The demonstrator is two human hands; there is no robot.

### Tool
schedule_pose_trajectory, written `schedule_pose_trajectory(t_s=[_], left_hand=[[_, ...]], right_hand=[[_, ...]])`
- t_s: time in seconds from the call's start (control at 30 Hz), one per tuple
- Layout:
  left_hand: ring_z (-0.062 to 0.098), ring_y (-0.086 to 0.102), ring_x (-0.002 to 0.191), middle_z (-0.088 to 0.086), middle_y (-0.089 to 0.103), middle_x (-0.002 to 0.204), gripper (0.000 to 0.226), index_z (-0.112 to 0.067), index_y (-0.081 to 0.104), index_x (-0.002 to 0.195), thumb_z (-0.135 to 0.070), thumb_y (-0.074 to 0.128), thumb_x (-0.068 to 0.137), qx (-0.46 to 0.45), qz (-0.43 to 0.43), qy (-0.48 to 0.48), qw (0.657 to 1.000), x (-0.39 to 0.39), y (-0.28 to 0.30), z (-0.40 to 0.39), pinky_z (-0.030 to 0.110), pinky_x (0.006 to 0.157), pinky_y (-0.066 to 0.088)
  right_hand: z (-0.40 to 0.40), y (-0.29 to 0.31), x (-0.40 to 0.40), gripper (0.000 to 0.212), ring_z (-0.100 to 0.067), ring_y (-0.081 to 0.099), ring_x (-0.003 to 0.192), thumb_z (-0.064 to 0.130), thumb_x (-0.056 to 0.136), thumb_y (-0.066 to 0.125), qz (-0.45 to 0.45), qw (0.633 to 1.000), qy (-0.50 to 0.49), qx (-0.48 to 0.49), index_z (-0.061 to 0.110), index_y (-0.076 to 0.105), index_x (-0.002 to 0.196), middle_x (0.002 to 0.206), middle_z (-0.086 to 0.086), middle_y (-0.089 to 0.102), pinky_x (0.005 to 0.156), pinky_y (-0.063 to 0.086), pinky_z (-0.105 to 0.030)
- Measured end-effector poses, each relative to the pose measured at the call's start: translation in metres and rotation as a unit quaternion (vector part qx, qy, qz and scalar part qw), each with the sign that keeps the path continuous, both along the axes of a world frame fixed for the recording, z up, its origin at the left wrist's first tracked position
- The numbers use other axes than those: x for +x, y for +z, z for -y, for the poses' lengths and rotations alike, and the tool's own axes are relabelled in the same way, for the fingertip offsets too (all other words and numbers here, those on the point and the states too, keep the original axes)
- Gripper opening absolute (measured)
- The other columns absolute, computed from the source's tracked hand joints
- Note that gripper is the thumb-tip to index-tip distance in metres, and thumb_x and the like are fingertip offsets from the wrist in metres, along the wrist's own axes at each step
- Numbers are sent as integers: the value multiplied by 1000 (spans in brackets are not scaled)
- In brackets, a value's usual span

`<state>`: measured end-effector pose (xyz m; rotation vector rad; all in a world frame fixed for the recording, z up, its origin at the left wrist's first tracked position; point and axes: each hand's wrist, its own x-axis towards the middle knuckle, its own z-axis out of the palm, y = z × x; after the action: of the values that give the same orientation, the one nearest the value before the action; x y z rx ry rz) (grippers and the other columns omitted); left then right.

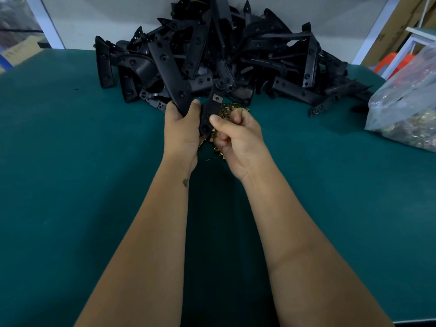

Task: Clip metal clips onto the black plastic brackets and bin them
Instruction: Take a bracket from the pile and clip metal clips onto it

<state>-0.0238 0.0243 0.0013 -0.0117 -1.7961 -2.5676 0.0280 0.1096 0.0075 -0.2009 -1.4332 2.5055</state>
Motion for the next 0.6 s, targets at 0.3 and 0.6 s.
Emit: schedule_pose_trajectory(t_s=[0.3,0.6], left_hand=[[12,66,72,-3,67,80,9,-18,53,92,-19,54,100,4,16,-49,999,0,0,0,29,61,55],[23,64,75,9,67,93,6,-13,52,96,-18,53,101,1,24,-98,995,1,0,0,31,57,53]], right_hand=[[-4,4,3,48,-6,32,49,-12,88,58,-2,1000,19,19,21,28,73,62,3,37,45,29,-17],[-7,5,5,48,-5,33,50,-14,87,59,-1,999,24,32,20,28,73,68,0,38,44,28,-17]])
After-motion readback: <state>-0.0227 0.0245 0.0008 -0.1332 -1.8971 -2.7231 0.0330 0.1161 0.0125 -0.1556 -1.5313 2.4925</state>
